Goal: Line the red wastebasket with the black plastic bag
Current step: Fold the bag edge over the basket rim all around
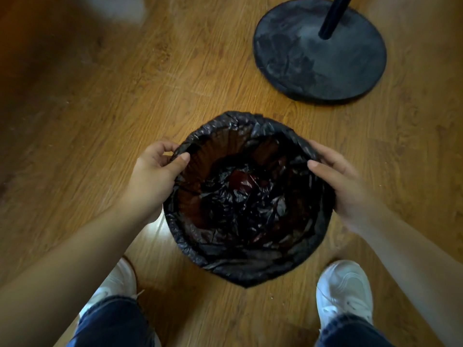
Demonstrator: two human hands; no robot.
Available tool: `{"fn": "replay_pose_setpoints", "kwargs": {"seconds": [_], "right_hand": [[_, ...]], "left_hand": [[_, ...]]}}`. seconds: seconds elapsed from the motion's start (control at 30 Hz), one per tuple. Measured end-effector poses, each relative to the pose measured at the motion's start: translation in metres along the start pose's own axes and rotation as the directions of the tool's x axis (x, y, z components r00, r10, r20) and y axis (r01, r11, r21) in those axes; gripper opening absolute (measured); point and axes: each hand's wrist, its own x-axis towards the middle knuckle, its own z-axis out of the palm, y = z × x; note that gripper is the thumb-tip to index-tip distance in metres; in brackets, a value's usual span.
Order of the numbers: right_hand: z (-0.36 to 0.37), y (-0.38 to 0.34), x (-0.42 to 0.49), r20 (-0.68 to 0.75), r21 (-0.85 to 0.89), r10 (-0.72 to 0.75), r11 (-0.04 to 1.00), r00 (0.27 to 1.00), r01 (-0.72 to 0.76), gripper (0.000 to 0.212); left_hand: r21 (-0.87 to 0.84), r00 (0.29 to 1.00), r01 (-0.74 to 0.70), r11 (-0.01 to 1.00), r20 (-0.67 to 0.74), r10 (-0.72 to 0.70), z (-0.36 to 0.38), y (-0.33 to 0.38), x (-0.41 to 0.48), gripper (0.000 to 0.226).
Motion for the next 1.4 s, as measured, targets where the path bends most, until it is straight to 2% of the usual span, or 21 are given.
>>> {"fn": "replay_pose_setpoints", "kwargs": {"seconds": [0.13,0.3,0.43,0.5,0.63,0.7,0.77,0.83,0.93,1.0,1.1,1.4], "right_hand": [[-0.001,0.004,-0.009,0.005,-0.081,-0.101,0.992,0.995,0.101,0.078],[0.000,0.006,-0.006,0.052,-0.348,-0.135,0.926,0.989,0.145,0.104],[0.002,0.011,-0.004,0.052,-0.507,-0.165,0.845,0.985,0.168,0.114],[0.002,0.013,-0.004,0.042,-0.515,-0.174,0.840,0.984,0.171,0.115],[-0.004,0.013,0.002,-0.030,-0.508,-0.139,0.855,0.990,0.105,0.120],[-0.006,0.011,0.003,-0.045,-0.507,-0.128,0.858,0.991,0.088,0.121],[-0.008,0.010,0.003,-0.062,-0.531,-0.125,0.844,0.990,0.073,0.123],[-0.008,0.010,0.002,-0.097,-0.590,-0.139,0.806,0.986,0.055,0.128],[-0.003,0.010,-0.001,-0.077,-0.685,-0.202,0.722,0.976,0.096,0.132],[0.003,0.010,-0.003,-0.028,-0.750,-0.219,0.650,0.975,0.124,0.133],[0.010,0.012,-0.003,-0.019,-0.798,-0.227,0.590,0.974,0.122,0.137],[0.011,0.013,0.001,-0.088,-0.734,-0.226,0.673,0.970,0.090,0.131]], "left_hand": [[-0.090,0.994,0.018,0.996,-0.102,-0.027,0.004,0.000,0.005,0.015],[-0.136,0.975,0.045,0.990,-0.211,-0.073,0.012,0.000,0.015,0.010],[-0.148,0.977,0.068,0.987,-0.189,-0.095,0.022,0.004,0.019,0.022],[-0.143,0.983,0.073,0.987,-0.156,-0.095,0.027,0.007,0.019,0.030],[-0.118,0.992,0.043,0.992,-0.110,-0.056,0.038,0.008,0.013,0.027],[-0.104,0.993,0.059,0.993,-0.092,-0.069,0.039,0.008,0.010,0.039],[-0.037,0.995,0.054,0.998,-0.077,-0.056,0.035,0.007,0.007,0.059],[0.171,0.998,-0.016,0.985,-0.049,0.025,0.029,0.006,0.000,0.084],[0.482,0.984,-0.168,0.860,0.029,0.176,0.019,0.008,-0.011,0.117],[0.628,0.968,-0.242,0.739,0.105,0.227,0.014,0.007,-0.012,0.129],[0.735,0.957,-0.291,0.613,0.213,0.198,0.016,0.008,-0.011,0.136],[0.750,0.955,-0.297,0.590,0.229,0.190,0.028,0.009,-0.008,0.134]]}}
